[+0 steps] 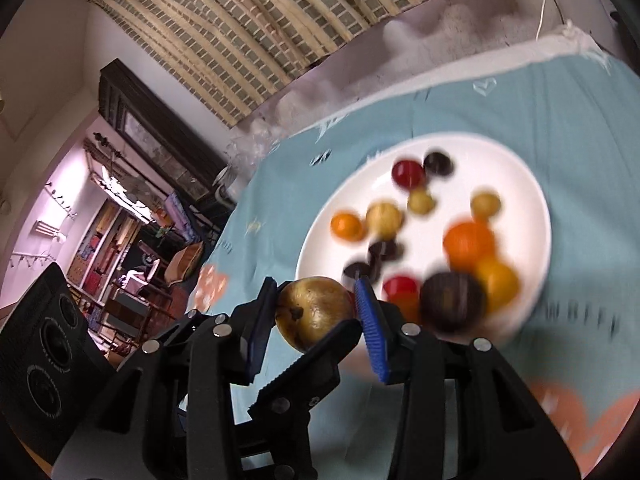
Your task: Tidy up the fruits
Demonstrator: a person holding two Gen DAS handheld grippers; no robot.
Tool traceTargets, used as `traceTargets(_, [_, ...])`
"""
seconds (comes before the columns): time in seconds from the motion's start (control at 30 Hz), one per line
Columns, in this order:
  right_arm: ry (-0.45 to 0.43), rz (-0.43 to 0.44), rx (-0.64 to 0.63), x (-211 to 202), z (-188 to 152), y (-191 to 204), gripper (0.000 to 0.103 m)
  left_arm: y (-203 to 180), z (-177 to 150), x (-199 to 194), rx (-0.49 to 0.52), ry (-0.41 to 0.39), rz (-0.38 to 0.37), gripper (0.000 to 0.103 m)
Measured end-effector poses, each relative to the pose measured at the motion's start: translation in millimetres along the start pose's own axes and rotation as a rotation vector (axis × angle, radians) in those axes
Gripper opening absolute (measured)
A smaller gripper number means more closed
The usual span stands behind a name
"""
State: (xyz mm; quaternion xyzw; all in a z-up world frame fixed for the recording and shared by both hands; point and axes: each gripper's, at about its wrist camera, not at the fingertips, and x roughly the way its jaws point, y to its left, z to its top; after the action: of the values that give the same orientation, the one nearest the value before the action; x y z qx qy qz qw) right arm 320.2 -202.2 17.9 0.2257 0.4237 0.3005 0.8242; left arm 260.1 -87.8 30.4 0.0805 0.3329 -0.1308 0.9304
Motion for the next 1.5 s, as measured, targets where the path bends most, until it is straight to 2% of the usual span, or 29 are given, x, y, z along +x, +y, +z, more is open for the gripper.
traceTargets(0.17, [0.055, -0.077, 0.000, 49, 33, -26, 0.043, 20, 13, 61, -0.014, 0.057, -0.016, 0.041])
traceTargets(0.37, [0.093, -0.106, 0.026, 72, 33, -52, 0.042, 26, 0, 98, -0.046, 0.104, -0.043, 0.046])
traceTargets(0.4, [0.079, -0.104, 0.020, 70, 34, -52, 0.044, 26, -1, 99, -0.047, 0.095, -0.035, 0.050])
traceTargets(0.43, [0.077, -0.116, 0.019, 69, 35, -52, 0.046, 26, -2, 99, -0.056, 0.091, -0.040, 0.063])
traceTargets(0.47, [0.079, -0.110, 0.025, 66, 34, -52, 0.050, 28, -2, 99, -0.066, 0.087, -0.039, 0.068])
traceTargets(0.5, [0.077, -0.097, 0.036, 65, 36, -52, 0.057, 29, -2, 99, -0.072, 0.083, -0.036, 0.068])
traceTargets(0.53, [0.062, -0.097, 0.052, 62, 38, -52, 0.060, 30, -2, 97, -0.075, 0.084, -0.031, 0.068])
traceTargets(0.7, [0.028, -0.128, 0.032, 45, 38, -41, 0.060, 29, -2, 80, -0.054, 0.069, 0.018, 0.068])
traceTargets(0.87, [-0.026, -0.169, -0.016, 10, 30, -17, 0.060, 20, -1, 32, -0.043, 0.013, 0.049, 0.076])
traceTargets(1.03, [-0.110, -0.215, -0.092, -40, 1, 12, 0.060, -2, -14, -27, -0.021, -0.061, 0.121, 0.088])
traceTargets(1.17, [-0.201, -0.268, -0.154, -78, -36, 28, 0.063, -18, -38, -67, -0.036, -0.103, 0.136, 0.099])
traceTargets(1.27, [-0.270, -0.350, -0.197, -97, -73, 32, 0.083, -24, -67, -92, -0.090, -0.129, 0.162, 0.101])
traceTargets(1.3, [-0.304, -0.381, -0.215, -101, -84, 32, 0.100, -23, -75, -93, -0.106, -0.129, 0.168, 0.101])
traceTargets(1.4, [-0.437, -0.499, -0.277, -108, -127, 25, 0.102, -22, -101, -90, -0.146, -0.100, 0.169, 0.101])
traceTargets(1.43, [-0.457, -0.528, -0.280, -108, -136, 20, 0.102, -20, -108, -85, -0.149, -0.087, 0.171, 0.101])
traceTargets(1.5, [-0.419, -0.584, -0.280, -96, -143, 14, 0.102, -18, -112, -76, -0.156, -0.037, 0.200, 0.101])
